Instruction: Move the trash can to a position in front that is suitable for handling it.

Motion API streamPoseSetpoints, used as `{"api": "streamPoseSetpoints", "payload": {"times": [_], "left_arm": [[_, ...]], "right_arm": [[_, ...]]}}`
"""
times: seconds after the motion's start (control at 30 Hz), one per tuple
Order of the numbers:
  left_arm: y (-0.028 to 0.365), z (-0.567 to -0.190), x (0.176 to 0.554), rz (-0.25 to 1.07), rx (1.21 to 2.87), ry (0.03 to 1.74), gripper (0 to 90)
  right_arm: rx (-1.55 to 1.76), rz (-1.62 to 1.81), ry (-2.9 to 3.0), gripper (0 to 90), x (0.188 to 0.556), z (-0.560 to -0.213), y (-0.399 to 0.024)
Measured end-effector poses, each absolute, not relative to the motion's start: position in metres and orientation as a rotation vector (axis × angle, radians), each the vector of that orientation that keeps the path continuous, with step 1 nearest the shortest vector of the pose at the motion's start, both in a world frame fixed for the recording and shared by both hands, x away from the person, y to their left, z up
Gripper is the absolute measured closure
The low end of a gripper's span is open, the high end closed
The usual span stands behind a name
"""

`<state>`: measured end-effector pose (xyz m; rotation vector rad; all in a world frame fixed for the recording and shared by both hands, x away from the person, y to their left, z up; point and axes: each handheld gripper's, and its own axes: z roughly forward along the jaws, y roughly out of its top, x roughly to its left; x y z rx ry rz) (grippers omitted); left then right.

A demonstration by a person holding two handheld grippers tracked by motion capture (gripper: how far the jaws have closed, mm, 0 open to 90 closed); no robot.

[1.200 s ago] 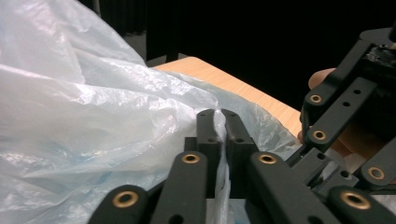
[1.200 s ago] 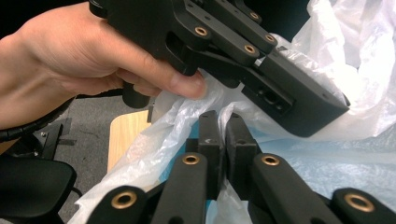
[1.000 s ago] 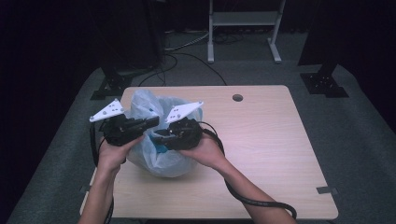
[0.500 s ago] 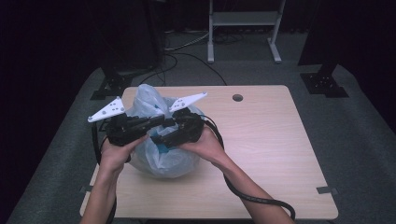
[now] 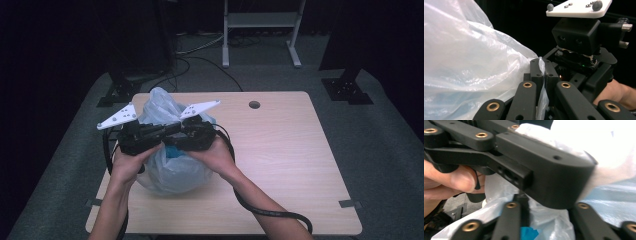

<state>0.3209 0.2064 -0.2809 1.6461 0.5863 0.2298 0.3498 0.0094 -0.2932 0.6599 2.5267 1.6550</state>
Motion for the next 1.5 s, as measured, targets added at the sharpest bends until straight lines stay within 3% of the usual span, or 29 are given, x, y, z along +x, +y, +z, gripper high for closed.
{"api": "streamPoseSetpoints", "payload": {"times": [0.17, 0.43, 0.9, 1.0, 1.5], "left_arm": [[0.211, -0.280, 0.319, 0.237, 1.638, 0.592, 79.8], [0.232, -0.275, 0.312, 0.299, 1.597, 0.630, 61.7], [0.261, -0.286, 0.299, 0.403, 1.583, 0.683, 45.4], [0.266, -0.290, 0.297, 0.419, 1.576, 0.705, 37.8], [0.287, -0.308, 0.277, 0.459, 1.515, 0.767, 27.7]], "right_arm": [[0.698, 1.656, 2.530, 85.0, 0.352, -0.295, 0.007], [0.773, 1.761, 2.545, 86.4, 0.362, -0.296, -0.005], [0.900, 1.890, 2.517, 87.3, 0.378, -0.295, -0.024], [0.931, 1.926, 2.513, 87.6, 0.383, -0.295, -0.029], [1.000, 2.019, 2.442, 87.8, 0.390, -0.287, -0.048]]}}
